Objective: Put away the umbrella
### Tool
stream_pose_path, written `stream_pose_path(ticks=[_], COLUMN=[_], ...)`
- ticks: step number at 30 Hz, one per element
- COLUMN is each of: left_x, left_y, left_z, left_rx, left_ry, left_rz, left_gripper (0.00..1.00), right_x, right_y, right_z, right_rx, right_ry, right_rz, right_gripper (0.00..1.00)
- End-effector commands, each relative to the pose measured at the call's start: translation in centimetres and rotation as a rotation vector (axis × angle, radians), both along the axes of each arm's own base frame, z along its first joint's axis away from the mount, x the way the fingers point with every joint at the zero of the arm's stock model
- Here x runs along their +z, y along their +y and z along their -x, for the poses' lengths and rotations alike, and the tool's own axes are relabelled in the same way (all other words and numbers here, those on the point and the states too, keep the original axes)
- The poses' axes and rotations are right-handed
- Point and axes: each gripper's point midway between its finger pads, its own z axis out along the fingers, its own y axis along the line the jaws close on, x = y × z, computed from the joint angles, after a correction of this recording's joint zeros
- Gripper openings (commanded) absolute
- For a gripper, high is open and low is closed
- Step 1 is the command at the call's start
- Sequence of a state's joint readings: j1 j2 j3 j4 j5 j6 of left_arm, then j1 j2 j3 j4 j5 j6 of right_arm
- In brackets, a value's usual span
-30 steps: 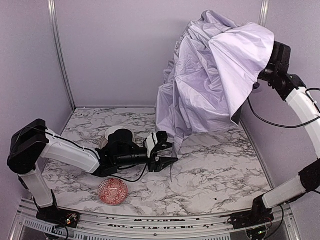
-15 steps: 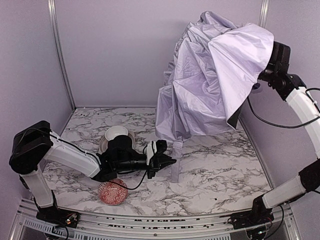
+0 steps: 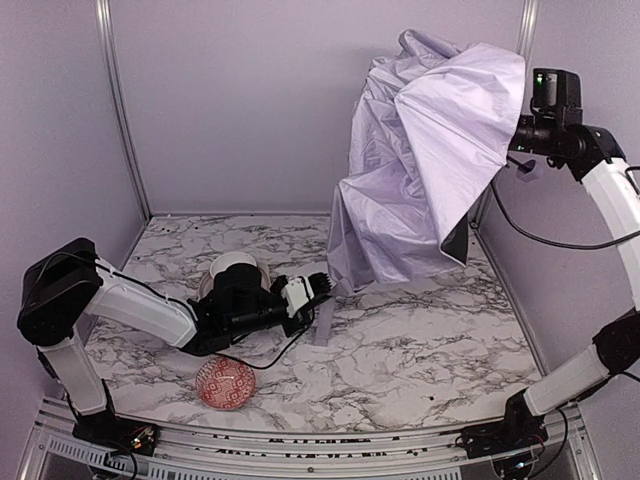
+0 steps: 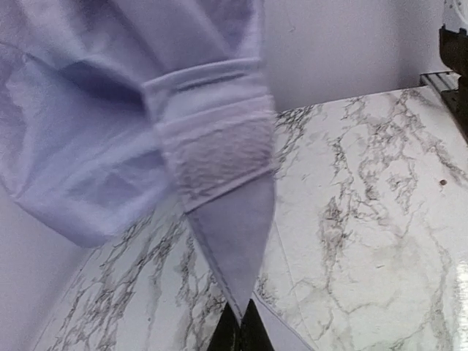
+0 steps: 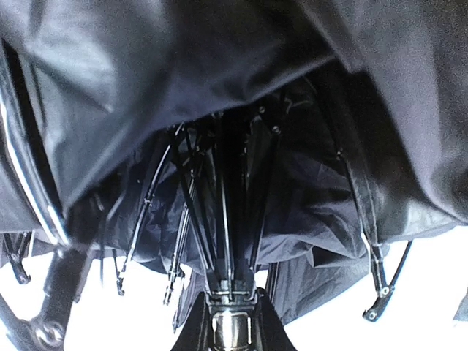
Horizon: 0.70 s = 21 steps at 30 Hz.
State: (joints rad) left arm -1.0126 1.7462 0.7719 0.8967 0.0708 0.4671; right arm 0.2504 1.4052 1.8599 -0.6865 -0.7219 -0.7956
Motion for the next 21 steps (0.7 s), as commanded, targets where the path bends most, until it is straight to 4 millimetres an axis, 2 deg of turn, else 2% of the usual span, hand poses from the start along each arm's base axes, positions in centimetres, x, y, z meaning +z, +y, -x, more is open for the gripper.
stream_pose_path(ticks=[1,3,6,11,15,19,21], left_x=[0.7,2.1,2.6,3.7,4.1,2.9,2.4], left_y=[1.7,1.5,0.3,-2.4,-4.1,-4.9,-4.7], left_z=[-6.5,-8.4,-9.9,-12.3,-12.7,-12.7,-12.7], left_rx=[0.154,0.151,0.131,0.120,0.074,0.041,0.051], left_ry=[-0.129,-0.153,-0.230,-0.347,-0.388,-0.384,-0.369], left_rz=[-0.098,-0.071,-0.094,-0.112,-0.102,-0.112,-0.117], left_gripper=[0.00,0.00,0.00,0.00,0.00,0.00,0.00], right_x=[0.0,-0.5,-1.2,-4.1,-5.2,-4.5,-3.4], right_y=[1.1,0.8,1.0,3.4,5.3,5.6,4.5], right_z=[5.1,5.5,6.4,8.4,9.5,8.3,6.1], right_rx=[0.100,0.085,0.100,0.241,0.290,0.216,0.060], right_ry=[-0.062,-0.072,-0.062,0.019,0.051,0.029,-0.014], right_rz=[0.125,0.131,0.112,0.087,0.068,0.010,-0.046], right_gripper=[0.00,0.00,0.00,0.00,0.00,0.00,0.00])
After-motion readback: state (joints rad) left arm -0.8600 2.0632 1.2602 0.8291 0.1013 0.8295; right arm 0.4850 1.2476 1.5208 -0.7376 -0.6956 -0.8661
